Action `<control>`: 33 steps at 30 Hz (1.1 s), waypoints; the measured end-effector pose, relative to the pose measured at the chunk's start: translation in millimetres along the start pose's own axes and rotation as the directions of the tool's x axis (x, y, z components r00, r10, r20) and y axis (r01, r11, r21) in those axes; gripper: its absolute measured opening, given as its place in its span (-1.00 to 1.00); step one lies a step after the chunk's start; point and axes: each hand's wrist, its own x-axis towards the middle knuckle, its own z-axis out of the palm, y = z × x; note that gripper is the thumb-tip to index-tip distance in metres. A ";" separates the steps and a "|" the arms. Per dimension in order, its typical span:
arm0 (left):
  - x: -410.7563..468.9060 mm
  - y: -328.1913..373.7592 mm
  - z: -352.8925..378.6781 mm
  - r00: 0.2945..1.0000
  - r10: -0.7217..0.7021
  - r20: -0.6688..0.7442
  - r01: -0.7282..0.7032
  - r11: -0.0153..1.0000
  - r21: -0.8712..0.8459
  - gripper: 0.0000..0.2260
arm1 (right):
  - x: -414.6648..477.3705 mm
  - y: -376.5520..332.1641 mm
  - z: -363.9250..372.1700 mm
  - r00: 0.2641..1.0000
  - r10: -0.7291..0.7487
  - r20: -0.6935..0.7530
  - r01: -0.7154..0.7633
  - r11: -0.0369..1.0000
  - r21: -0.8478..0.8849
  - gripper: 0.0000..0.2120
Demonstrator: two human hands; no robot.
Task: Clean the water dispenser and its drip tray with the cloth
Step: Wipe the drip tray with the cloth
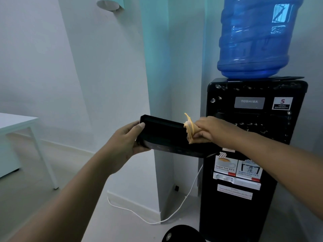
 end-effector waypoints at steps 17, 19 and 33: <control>-8.0 -26.3 18.9 0.992 0.044 -0.118 -0.045 0.999 -0.007 -0.69 | 5.0 -74.5 15.4 0.894 -0.436 -0.104 0.437 0.899 -0.021 -0.65; -6.7 -23.5 17.1 0.991 0.054 -0.123 -0.050 0.998 0.030 -0.70 | 1.6 -70.4 14.9 0.901 -0.434 0.008 0.433 0.897 -0.095 -0.61; -7.8 -20.5 15.3 0.998 0.029 -0.055 -0.028 0.999 0.020 -0.70 | -11.0 -61.3 15.7 0.824 -0.499 -0.267 0.444 0.863 -0.242 -0.72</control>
